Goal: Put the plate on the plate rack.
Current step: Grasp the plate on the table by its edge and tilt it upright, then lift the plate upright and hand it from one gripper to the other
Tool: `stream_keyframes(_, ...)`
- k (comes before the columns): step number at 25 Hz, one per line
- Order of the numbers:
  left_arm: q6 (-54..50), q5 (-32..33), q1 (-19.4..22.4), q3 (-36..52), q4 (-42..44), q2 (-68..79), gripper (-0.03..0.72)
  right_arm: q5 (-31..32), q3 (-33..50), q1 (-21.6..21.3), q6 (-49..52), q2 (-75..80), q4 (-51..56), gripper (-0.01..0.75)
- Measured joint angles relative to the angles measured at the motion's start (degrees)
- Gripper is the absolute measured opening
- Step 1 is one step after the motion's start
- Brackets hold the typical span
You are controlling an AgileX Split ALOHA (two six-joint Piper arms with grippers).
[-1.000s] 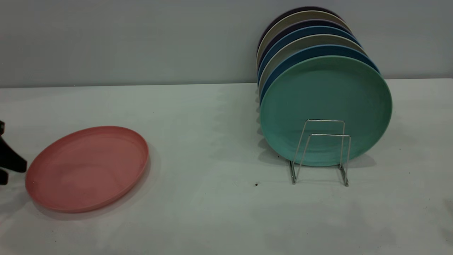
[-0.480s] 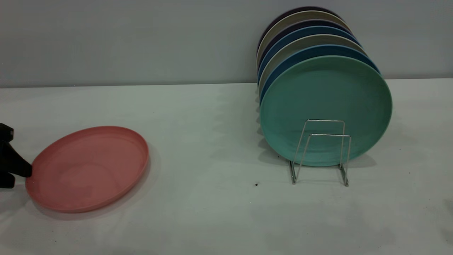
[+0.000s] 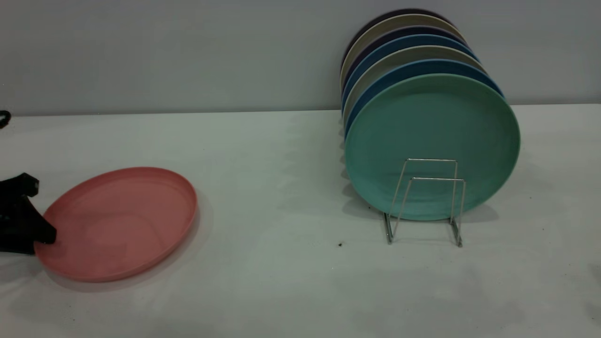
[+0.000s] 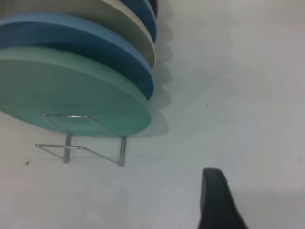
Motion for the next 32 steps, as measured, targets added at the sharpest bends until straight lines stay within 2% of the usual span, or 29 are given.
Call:
stream_keyframes(5,0.0,-0.7,-0.11,-0.05,-0.24,0.31,0.245,-0.13,0.0,0.0,-0.05,0.0,0.0,0.46)
stream_keyframes(14,0.61,0.11,-0.15,-1.75,-0.45,0.43,0.029,-0.18,0.0,0.0,-0.05,0.0,0.1,0.429)
stream_keyframes(19,2.97,0.83,-0.22,-1.75,-2.17,0.55,0.02,-0.18,0.0,0.0,-0.11,0.0,0.47,0.368)
stream_keyframes(23,7.91,4.57,-0.22,-1.75,-7.27,0.55,0.02,0.77,0.0,0.0,-1.36,0.0,3.52,0.327)
stream_keyframes(27,12.66,9.78,-0.29,-1.75,-12.46,-0.38,0.02,4.33,0.0,0.0,-6.45,0.0,10.05,0.314)
stream_keyframes(32,14.44,13.01,-2.35,-1.75,-14.1,-4.39,0.02,9.99,0.0,0.0,-15.27,0.0,20.07,0.312)
